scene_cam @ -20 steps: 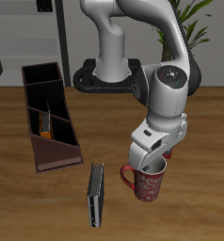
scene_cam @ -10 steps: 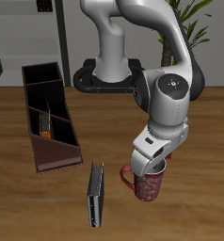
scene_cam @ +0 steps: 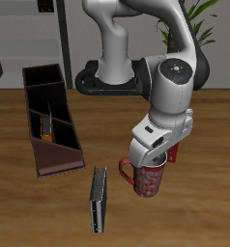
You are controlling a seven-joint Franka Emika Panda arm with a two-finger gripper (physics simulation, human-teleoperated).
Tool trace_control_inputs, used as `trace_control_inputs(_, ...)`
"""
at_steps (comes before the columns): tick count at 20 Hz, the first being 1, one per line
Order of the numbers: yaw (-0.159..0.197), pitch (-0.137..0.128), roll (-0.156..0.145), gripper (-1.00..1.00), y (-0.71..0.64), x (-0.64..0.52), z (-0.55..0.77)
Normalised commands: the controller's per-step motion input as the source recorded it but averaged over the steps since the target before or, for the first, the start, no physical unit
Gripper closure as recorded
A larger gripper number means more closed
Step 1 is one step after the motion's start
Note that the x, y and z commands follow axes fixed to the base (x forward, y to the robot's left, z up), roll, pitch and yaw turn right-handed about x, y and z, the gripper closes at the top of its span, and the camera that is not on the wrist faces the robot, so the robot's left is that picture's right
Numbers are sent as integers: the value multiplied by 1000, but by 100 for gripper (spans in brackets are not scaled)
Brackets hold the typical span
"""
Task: Place the orange book into the right desk caddy's left compartment and place the red mug into the right desk caddy's right compartment
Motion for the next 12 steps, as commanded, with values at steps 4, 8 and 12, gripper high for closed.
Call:
trace_control_inputs(4, -116, -69, -18, 100, -298, -352, 642)
trace_control_inputs(8, -121, -42, 5, 100, -331, -401, 483)
trace_control_inputs(12, -45, -50, 20, 100, -130, -284, 280)
